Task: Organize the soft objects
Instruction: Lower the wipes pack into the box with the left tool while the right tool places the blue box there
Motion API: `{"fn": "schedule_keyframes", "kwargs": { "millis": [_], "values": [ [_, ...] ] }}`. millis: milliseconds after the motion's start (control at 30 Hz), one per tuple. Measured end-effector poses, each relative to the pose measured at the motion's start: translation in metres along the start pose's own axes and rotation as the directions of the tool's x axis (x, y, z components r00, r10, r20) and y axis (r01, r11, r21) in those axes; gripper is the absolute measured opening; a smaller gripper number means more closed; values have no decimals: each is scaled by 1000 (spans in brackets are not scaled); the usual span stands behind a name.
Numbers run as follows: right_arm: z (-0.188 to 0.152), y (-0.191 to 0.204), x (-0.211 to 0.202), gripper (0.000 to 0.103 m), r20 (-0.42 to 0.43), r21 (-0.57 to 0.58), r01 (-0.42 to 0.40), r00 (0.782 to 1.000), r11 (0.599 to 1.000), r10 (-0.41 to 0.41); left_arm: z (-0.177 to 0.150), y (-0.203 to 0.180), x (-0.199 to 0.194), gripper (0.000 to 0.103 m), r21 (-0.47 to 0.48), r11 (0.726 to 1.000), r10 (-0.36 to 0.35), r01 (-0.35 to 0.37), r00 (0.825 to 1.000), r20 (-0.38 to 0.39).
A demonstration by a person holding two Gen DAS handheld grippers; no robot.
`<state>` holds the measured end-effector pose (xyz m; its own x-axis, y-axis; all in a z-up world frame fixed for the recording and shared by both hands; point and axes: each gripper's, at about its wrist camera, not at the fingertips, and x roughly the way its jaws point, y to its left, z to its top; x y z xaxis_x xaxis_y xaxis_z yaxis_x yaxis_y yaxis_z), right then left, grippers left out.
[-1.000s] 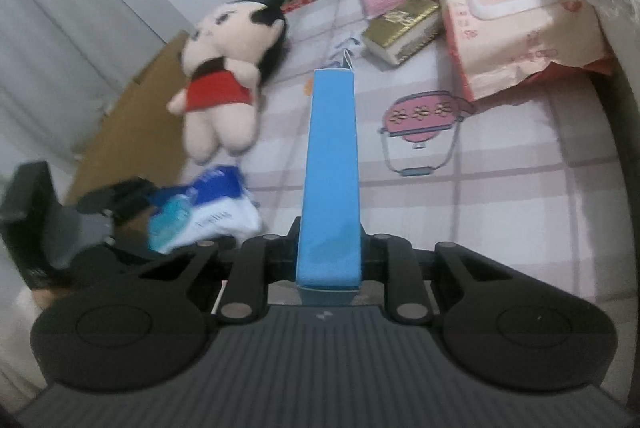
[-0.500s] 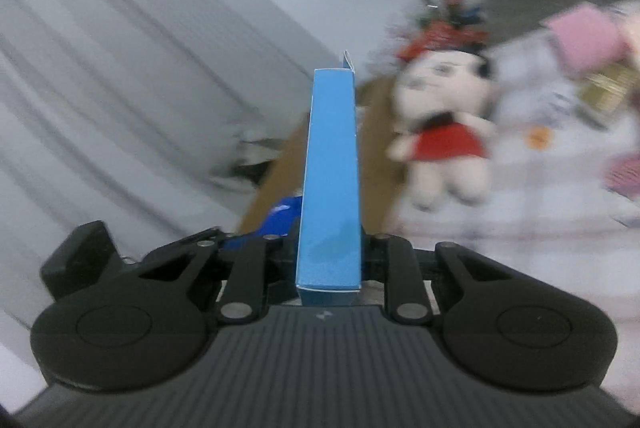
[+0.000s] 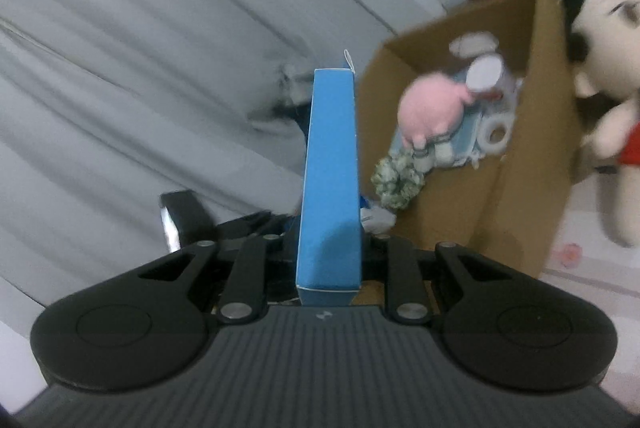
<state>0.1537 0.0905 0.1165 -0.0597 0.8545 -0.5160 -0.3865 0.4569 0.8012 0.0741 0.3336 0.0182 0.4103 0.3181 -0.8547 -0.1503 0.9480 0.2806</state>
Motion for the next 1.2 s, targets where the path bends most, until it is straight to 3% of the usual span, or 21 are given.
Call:
{"fn": "schedule_keyframes", "kwargs": {
  "millis": [100,167,200,233,300,367,400,467,500,633,733,800,833,867,933,1033,1167,1200],
  "values": [
    [9,-2,40,19,-69,-1,51,996,999,-51,-4,-1,35,77,91,992,91,-83,992,-88],
    [15,-2,59,19,-116,-10,77,990,997,-78,-5,-2,35,81,136,986,101,-91,992,-71],
    [16,-3,66,19,-132,-5,87,987,996,-86,-6,-1,30,78,137,986,101,-93,993,-57],
    [15,-6,68,19,-155,-3,92,984,996,-92,-7,0,23,73,141,986,97,-90,994,-42],
    [16,-8,83,19,-183,15,105,978,994,-101,-9,1,11,44,165,984,70,-66,997,-22],
    [19,-9,94,19,-211,35,121,971,992,-111,-8,6,7,27,143,990,-5,10,999,-38],
    [20,-13,98,19,-222,53,128,969,990,-113,-7,8,9,26,118,992,-39,45,998,-50],
    [18,-17,109,19,-258,123,135,961,983,-100,-3,9,14,26,75,993,-88,92,994,-63],
    [16,-22,116,19,-231,113,89,971,990,-61,-3,6,12,26,68,994,-85,88,995,-56],
    [3,-39,133,20,-238,269,120,970,956,-55,-8,6,2,36,65,996,-65,66,998,-14],
    [-8,-49,144,27,-251,326,209,959,922,-129,-14,11,-8,40,45,998,-46,45,999,25],
    [-8,-41,147,56,-285,276,275,939,921,-195,-16,15,-13,46,44,999,-25,23,999,47],
    [-8,-37,146,80,-289,255,280,935,925,-204,-17,16,-19,47,41,999,-18,16,998,62],
    [-8,-32,144,87,-295,230,293,930,928,-221,-18,19,-23,47,39,999,-19,17,997,73],
    [-7,-21,138,87,-312,172,342,909,924,-278,-17,24,-29,48,33,999,-27,24,996,85],
    [-5,-9,139,86,-373,95,345,882,934,-288,-22,27,-39,50,26,999,-34,31,993,109],
    [-3,13,142,85,-365,-57,439,827,897,-428,-31,27,-46,50,24,999,-49,47,991,127],
    [-1,16,141,85,-365,-76,440,823,895,-436,-34,26,-44,50,25,999,-49,47,990,130]
  ]
}}
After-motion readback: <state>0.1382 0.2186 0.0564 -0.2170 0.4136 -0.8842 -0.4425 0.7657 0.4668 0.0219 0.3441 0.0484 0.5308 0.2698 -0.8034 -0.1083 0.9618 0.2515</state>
